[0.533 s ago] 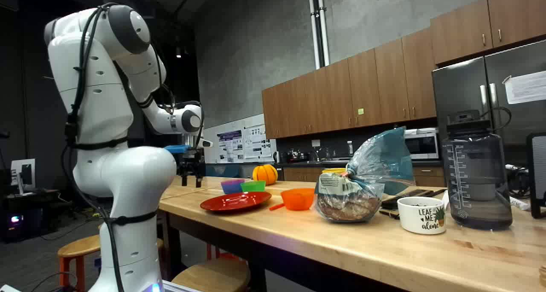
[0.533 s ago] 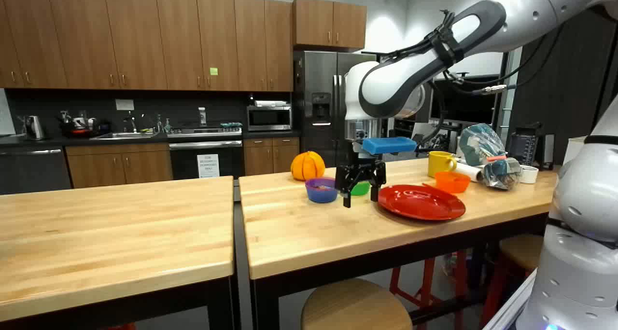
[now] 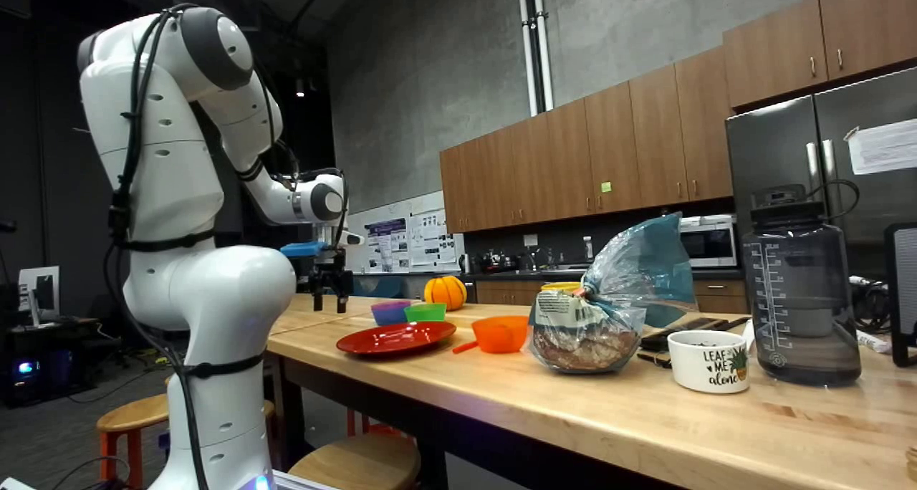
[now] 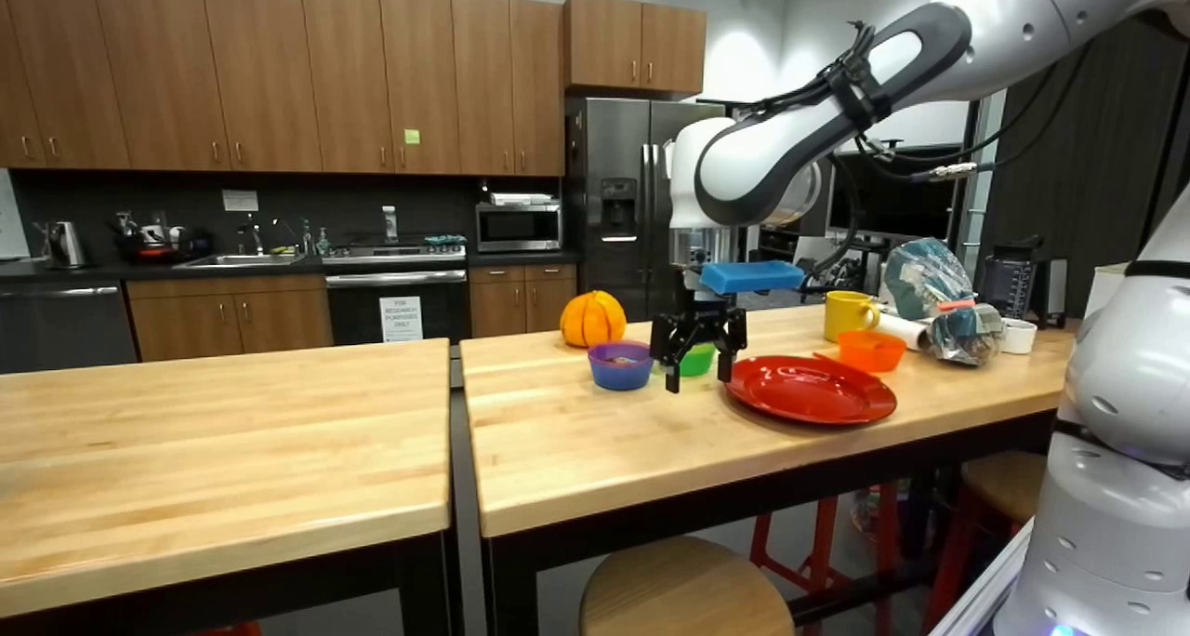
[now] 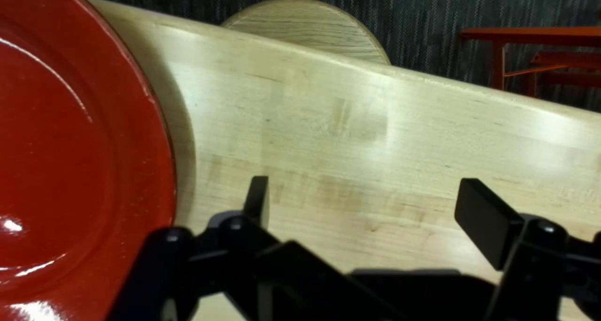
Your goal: Put the orange pen inside the orange cup and she is now using grade 5
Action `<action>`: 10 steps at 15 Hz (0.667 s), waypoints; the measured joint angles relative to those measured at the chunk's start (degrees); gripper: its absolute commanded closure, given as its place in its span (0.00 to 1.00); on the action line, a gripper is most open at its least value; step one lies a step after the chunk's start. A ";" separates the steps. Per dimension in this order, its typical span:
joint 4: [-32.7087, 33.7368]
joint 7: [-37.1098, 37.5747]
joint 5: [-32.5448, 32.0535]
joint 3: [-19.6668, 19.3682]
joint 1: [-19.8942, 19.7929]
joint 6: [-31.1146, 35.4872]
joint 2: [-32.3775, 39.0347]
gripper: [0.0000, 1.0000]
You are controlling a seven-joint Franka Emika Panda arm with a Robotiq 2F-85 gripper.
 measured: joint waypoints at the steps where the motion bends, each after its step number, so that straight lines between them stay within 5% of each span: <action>1: 0.00 0.00 -0.70 -0.50 -0.46 0.36 0.00 0.00; 10: -0.06 -2.34 -6.36 -8.06 -7.42 6.29 0.00 0.00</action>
